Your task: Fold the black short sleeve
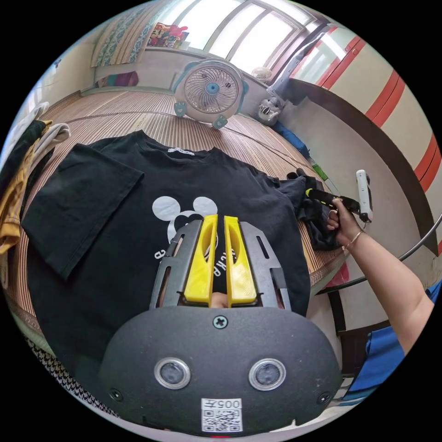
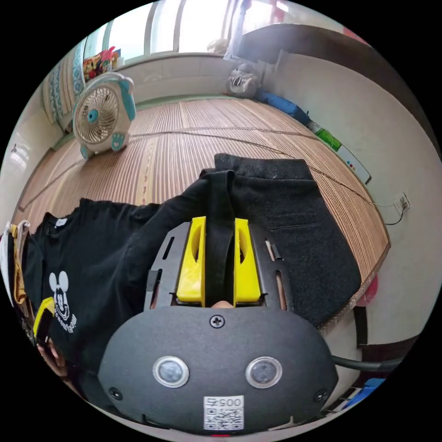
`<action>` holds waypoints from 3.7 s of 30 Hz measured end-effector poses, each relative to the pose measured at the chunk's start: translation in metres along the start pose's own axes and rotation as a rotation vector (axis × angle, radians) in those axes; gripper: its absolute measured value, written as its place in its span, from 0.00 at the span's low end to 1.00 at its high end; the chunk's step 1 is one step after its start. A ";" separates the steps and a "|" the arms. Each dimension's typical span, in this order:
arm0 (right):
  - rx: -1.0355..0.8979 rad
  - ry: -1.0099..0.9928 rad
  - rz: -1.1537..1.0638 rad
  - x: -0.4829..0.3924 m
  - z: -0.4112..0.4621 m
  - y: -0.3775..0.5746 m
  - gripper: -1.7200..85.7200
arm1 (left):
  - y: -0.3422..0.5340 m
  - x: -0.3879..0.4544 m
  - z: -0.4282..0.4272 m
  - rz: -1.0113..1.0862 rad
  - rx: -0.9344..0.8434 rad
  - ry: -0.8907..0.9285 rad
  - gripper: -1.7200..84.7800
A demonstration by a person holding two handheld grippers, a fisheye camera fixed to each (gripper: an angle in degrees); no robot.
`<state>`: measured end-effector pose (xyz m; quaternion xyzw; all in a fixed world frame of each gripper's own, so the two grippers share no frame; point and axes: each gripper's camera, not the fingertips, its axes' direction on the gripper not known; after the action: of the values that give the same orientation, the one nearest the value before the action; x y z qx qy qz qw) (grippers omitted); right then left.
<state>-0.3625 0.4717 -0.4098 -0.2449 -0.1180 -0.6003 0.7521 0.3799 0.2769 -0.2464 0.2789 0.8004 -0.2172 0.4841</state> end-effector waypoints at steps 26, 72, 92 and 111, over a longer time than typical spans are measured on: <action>0.088 -0.175 -0.379 -0.267 -0.071 0.047 0.02 | 0.009 -0.021 0.021 -0.012 -0.009 -0.006 0.06; 0.154 -0.153 -0.444 -0.291 -0.061 0.214 0.01 | -0.009 -0.039 0.056 0.009 -0.097 0.066 0.07; 0.109 -0.140 -0.271 -0.235 -0.003 0.101 0.11 | -0.021 -0.053 0.049 0.010 -0.101 0.030 0.07; -0.034 0.055 -0.194 -0.229 0.064 0.040 0.02 | -0.035 -0.056 0.039 0.025 -0.111 0.013 0.07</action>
<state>-0.3745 0.7043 -0.4725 -0.2286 -0.1103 -0.6786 0.6893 0.4033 0.2133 -0.2103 0.2629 0.8108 -0.1647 0.4963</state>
